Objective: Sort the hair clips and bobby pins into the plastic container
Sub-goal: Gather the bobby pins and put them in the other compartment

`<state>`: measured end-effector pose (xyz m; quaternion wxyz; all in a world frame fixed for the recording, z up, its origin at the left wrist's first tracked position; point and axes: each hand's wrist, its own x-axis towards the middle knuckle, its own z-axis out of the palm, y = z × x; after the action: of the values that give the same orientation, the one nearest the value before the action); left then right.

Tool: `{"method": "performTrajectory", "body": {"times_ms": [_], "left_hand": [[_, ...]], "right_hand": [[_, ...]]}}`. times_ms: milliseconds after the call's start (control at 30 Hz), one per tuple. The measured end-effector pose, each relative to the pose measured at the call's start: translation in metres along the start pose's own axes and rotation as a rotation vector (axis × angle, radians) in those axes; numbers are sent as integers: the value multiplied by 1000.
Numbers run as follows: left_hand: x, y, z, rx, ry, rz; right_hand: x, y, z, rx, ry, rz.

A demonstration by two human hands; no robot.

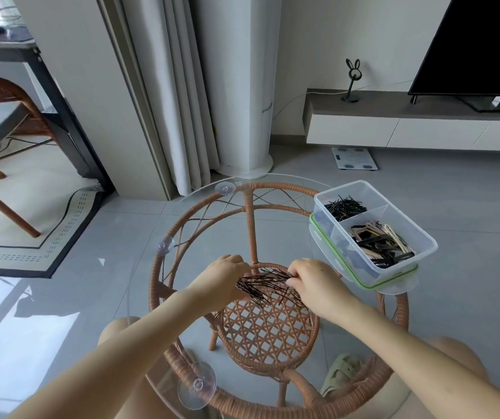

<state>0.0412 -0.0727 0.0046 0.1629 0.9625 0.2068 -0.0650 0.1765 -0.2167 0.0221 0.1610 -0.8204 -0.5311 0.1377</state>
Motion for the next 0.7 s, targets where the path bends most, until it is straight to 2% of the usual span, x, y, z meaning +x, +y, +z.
{"method": "performTrajectory", "body": {"times_ms": [233,367,433,567,700], "left_hand": [[12,5,0,36,-107,8],[15,1,-2,-14,-50,-2],[17,-1,-6,-57,-6,-17],[22,-6,-20,-104,71,-39],[27,-8,-37,-154,127,-80]], "right_hand": [[4,12,-61,55,42,25],[28,42,-103,-36,194,50],[45,62,-120,-165,225,57],[82,94,-138,-446,62,7],[107,100,-132,-540,-166,-10]]}}
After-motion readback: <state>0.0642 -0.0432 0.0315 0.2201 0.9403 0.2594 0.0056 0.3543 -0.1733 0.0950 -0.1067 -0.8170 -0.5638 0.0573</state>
